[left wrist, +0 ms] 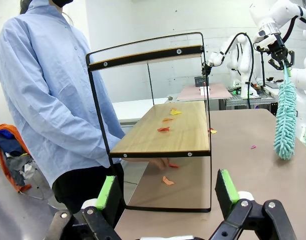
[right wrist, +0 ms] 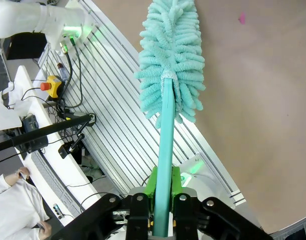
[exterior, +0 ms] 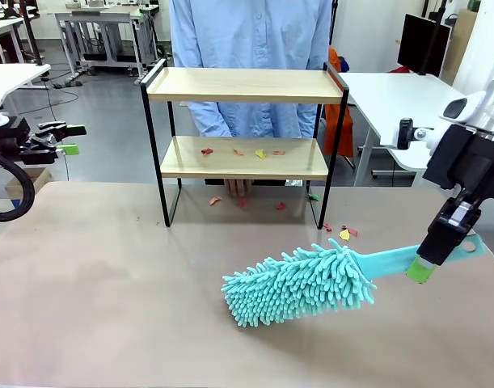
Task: Clean the shelf.
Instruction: Clean the specific section of the Shelf indicated by the human with the Duster.
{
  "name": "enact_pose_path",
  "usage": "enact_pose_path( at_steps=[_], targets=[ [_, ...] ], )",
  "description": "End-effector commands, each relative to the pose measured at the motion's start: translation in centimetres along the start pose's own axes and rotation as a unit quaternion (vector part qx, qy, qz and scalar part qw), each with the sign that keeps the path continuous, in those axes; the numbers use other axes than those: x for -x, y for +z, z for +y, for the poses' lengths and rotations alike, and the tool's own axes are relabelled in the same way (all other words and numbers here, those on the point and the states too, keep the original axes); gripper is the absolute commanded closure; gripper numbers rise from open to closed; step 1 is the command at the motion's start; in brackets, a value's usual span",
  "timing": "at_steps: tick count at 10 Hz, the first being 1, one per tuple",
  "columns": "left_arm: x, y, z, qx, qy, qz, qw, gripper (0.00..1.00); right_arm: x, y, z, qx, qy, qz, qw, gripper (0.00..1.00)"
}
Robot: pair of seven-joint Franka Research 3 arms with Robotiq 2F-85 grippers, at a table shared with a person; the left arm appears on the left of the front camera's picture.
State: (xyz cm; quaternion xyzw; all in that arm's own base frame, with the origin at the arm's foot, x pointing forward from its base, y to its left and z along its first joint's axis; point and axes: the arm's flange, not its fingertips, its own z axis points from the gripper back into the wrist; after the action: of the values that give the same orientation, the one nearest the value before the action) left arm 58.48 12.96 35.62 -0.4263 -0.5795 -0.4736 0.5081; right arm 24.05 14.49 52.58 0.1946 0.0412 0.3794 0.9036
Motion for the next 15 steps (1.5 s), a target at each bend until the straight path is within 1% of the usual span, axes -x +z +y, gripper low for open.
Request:
enact_pose_path(
  at_steps=[1, 4, 5, 6, 7, 8, 9, 10, 11, 12, 13, 14, 15],
  targets=[
    [-0.2, 0.0, 0.0, 0.000, -0.004, 0.000, 1.000, 0.00, -0.3, 0.6, 0.2, -0.006, -0.007, -0.003, 1.000, 0.88],
    [-0.2, 0.0, 0.0, 0.000, -0.004, 0.000, 1.000, 0.00, 0.0, 0.0, 0.0, 0.000, 0.000, 0.000, 1.000, 0.88],
    [-0.2, 0.0, 0.0, 0.000, -0.004, 0.000, 1.000, 0.00, -1.5, 0.1, 1.3, 0.003, -0.033, -0.037, 0.999, 0.88],
    [-0.2, 0.0, 0.0, 0.000, -0.004, 0.000, 1.000, 0.00, -2.8, -0.1, 2.5, 0.007, -0.062, -0.059, 0.996, 0.88],
    [-0.2, 0.0, 0.0, 0.000, -0.004, 0.000, 1.000, 0.00, -4.8, -1.0, 4.7, 0.008, -0.098, -0.094, 0.991, 0.88],
    [-0.2, 0.0, 0.0, 0.000, -0.004, 0.000, 1.000, 0.00, -6.7, -2.1, 6.6, 0.017, -0.147, -0.118, 0.982, 0.88],
    [-0.2, 0.0, 0.0, 0.000, -0.004, 0.000, 1.000, 0.00, -8.6, -3.6, 8.5, 0.020, -0.183, -0.151, 0.971, 0.88],
    [-0.2, 0.0, 0.0, 0.000, -0.004, 0.000, 1.000, 0.00, -10.9, -5.6, 10.0, 0.031, -0.217, -0.173, 0.960, 0.88],
    [-0.2, 0.0, 0.0, 0.000, -0.004, 0.000, 1.000, 0.00, -12.8, -7.3, 11.2, 0.046, -0.237, -0.186, 0.952, 0.88],
    [-0.2, 0.0, 0.0, 0.000, -0.004, 0.000, 1.000, 0.00, -14.3, -8.7, 12.0, 0.036, -0.254, -0.211, 0.943, 0.88],
    [-0.2, 0.0, 0.0, 0.000, -0.004, 0.000, 1.000, 0.00, -15.4, -9.8, 12.2, 0.043, -0.269, -0.230, 0.934, 0.88],
    [-0.2, 0.0, 0.0, 0.000, -0.004, 0.000, 1.000, 0.00, -11.7, -7.7, 11.7, 0.033, -0.230, -0.191, 0.954, 0.88],
    [-0.2, 0.0, 0.0, 0.000, -0.004, 0.000, 1.000, 0.00, -11.7, -7.7, 11.7, 0.033, -0.230, -0.191, 0.954, 0.88]
  ],
)
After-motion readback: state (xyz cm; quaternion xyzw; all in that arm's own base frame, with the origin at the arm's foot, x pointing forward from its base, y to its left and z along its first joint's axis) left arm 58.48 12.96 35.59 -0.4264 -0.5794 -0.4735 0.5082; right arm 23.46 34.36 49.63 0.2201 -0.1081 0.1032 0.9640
